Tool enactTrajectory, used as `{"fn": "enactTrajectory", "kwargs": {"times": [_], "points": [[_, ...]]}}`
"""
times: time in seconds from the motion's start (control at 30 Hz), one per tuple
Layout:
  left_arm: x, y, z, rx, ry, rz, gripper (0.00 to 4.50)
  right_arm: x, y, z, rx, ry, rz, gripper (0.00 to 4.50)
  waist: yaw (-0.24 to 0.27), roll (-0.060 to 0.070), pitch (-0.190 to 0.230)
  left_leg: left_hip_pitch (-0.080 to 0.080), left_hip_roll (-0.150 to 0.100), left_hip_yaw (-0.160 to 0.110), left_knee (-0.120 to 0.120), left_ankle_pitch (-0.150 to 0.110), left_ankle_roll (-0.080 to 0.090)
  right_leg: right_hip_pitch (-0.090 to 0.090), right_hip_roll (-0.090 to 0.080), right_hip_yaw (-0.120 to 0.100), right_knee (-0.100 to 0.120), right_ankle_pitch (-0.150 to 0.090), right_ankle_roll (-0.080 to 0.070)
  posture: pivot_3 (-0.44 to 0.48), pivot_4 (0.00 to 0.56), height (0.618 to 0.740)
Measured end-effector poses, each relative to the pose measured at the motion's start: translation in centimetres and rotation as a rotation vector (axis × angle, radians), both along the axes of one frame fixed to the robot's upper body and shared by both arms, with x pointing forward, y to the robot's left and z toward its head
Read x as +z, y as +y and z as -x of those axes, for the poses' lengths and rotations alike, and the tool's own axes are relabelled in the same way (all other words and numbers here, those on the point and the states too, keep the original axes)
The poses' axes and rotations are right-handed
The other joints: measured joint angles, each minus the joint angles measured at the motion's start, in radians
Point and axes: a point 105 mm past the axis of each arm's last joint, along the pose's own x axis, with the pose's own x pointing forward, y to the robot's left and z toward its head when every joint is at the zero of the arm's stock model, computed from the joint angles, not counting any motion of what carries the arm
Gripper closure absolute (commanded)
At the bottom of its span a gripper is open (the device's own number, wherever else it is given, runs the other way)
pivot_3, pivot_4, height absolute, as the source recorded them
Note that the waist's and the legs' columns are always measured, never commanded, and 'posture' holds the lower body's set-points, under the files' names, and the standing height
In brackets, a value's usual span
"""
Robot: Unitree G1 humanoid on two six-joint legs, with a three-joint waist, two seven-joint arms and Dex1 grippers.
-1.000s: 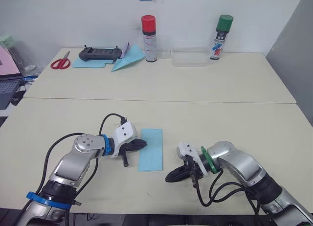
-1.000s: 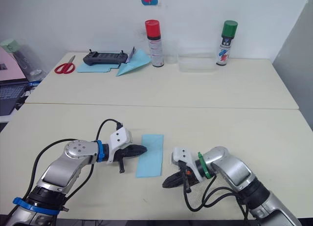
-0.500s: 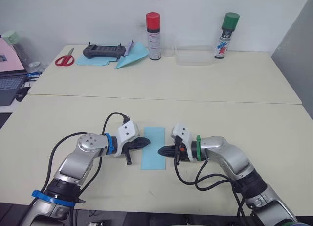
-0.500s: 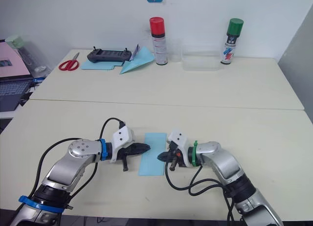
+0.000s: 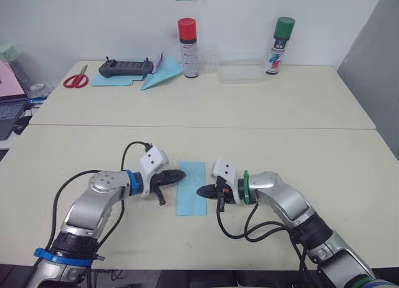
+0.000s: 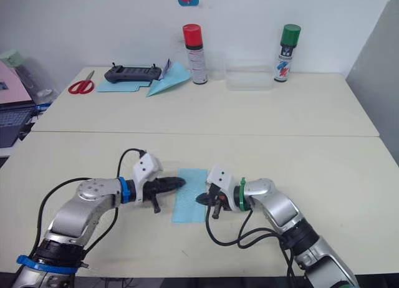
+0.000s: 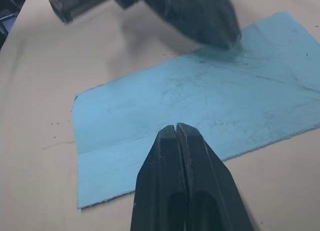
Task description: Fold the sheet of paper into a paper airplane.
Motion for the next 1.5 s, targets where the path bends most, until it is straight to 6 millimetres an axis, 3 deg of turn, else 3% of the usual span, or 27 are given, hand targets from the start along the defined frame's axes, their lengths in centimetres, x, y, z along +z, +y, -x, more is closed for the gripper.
{"fn": "enactTrajectory", "kwargs": {"times": [0.17,0.27,0.5,0.77,0.93,1.5], "points": [[-0.5,2.9,1.0,0.114,0.080,0.043,4.50,0.0,0.0,-0.1,0.007,0.000,-0.001,4.47,-0.001,0.000,0.000,0.000,0.000,0.000,0.000,0.000,0.000,0.000,0.000,0.000,0.000,0.000,0.000,0.000,0.150,0.740],[-0.9,3.3,1.4,0.143,0.139,0.090,4.50,-0.1,-0.2,-0.3,0.007,0.004,0.003,4.47,0.000,0.000,0.000,0.000,0.000,0.000,0.000,0.000,0.000,0.000,0.000,0.000,0.000,0.000,0.000,0.000,0.150,0.740],[-1.5,2.8,2.3,0.123,0.260,0.163,4.50,0.0,0.0,-0.5,0.008,0.009,-0.002,4.47,-0.001,0.000,0.000,0.001,0.001,0.000,0.000,0.000,0.000,0.000,0.000,0.000,0.000,0.001,-0.002,0.000,0.150,0.740],[-1.3,1.9,1.5,0.072,0.261,0.151,4.50,0.0,0.2,-0.5,0.005,0.012,-0.006,4.47,0.000,0.000,0.000,0.001,0.001,0.001,0.000,0.000,0.000,0.000,0.000,0.000,0.000,0.002,-0.003,0.000,0.150,0.740],[-2.6,1.2,1.7,0.030,0.284,0.104,4.50,0.0,0.2,-0.5,0.004,0.011,-0.008,4.47,0.000,0.000,0.000,0.000,0.001,0.001,0.000,0.000,0.000,-0.001,0.000,0.000,0.000,0.002,-0.003,0.000,0.150,0.740],[-2.7,1.7,1.6,0.007,0.249,0.045,4.50,0.0,0.1,-0.6,-0.011,0.008,-0.009,4.47,0.000,0.000,0.000,0.000,0.001,0.001,0.000,0.000,0.000,-0.001,0.000,0.001,0.000,0.002,-0.003,0.000,0.150,0.740]]}}
